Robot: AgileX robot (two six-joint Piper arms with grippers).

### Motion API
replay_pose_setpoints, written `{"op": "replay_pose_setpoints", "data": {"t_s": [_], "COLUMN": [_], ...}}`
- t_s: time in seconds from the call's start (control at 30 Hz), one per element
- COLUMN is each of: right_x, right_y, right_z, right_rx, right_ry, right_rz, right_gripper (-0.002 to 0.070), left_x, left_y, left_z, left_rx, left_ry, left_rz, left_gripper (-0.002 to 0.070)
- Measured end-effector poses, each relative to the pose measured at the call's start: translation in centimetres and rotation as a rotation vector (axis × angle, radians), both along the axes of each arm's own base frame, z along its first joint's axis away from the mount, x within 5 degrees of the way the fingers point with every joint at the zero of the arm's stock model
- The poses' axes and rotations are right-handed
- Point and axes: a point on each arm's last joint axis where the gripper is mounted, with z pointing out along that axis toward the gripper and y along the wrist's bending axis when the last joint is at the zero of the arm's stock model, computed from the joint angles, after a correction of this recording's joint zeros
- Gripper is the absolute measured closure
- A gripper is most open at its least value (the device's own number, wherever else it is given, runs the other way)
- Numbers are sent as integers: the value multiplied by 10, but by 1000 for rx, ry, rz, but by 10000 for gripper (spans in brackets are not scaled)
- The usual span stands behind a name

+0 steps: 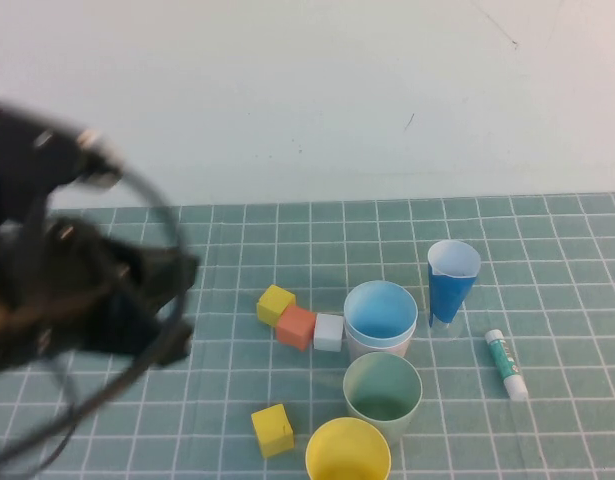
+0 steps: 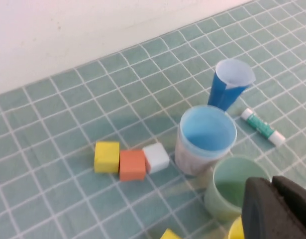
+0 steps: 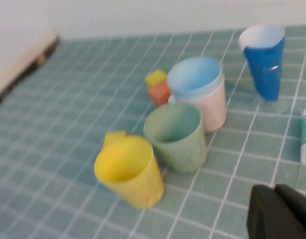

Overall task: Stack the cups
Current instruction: Pick up the green cup

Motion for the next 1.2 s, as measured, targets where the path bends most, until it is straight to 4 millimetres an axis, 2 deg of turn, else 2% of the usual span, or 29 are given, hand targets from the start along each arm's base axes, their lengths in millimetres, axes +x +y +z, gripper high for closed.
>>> {"op": "replay_pose_setpoints", "data": {"t_s": [0.2, 0.33, 0.5, 0.67, 0.87, 1.07, 1.2], "right_x": [25, 47, 75, 93, 110, 132, 153], "right_y": [9, 14, 20, 36, 69, 104, 124], "right_z": [38, 62, 86, 100, 89, 67, 60], "right_rx": [-184, -243, -271, -289, -381, -635, -811], "right_ry": [90, 149, 190, 192, 251, 378, 383], "right_rz": [255, 422, 562, 680, 788, 747, 706], "right_gripper": [679, 679, 679, 679, 679, 679, 679], "left_x": [-55, -76, -93, -96, -96, -95, -94], "left_y": [29, 38, 44, 45, 46, 49, 50], "left_z": [-20, -32, -38, -40, -40, -41, -41], "left_rx": [-13, -19, -6, 5, 56, 115, 148], "left_ry": [-82, -96, -76, -60, -90, -117, -137], "left_rz": [3, -3, -29, -41, -61, -58, -66], "left_gripper": [676, 676, 676, 676, 676, 676, 676]}}
